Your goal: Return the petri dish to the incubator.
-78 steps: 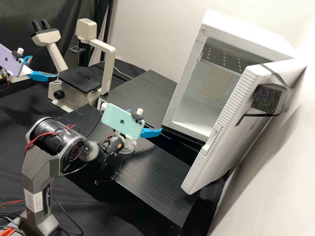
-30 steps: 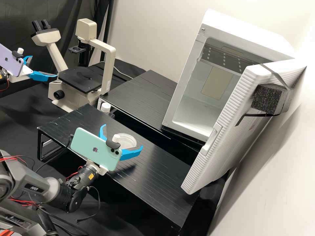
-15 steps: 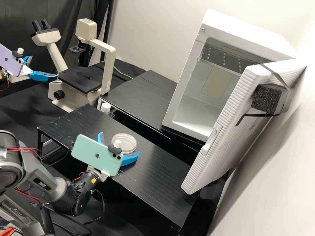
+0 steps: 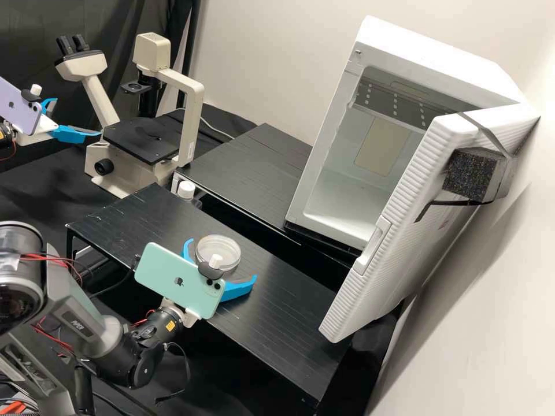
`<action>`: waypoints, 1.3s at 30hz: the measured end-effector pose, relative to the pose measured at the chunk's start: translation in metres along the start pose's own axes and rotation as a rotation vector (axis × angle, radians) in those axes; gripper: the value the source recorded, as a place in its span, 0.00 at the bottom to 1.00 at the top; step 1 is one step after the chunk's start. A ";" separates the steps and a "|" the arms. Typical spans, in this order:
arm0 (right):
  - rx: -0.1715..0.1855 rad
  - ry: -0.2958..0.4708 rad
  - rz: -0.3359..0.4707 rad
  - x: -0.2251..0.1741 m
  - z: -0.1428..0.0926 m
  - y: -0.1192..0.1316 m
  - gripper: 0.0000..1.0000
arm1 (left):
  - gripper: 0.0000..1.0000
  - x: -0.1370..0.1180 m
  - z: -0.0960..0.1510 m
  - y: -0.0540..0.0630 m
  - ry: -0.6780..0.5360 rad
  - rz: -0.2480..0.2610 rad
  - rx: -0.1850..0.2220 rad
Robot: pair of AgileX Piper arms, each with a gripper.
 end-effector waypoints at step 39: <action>-0.046 -0.093 0.120 0.036 -0.010 -0.040 1.00 | 1.00 0.000 0.000 0.000 0.000 0.000 0.000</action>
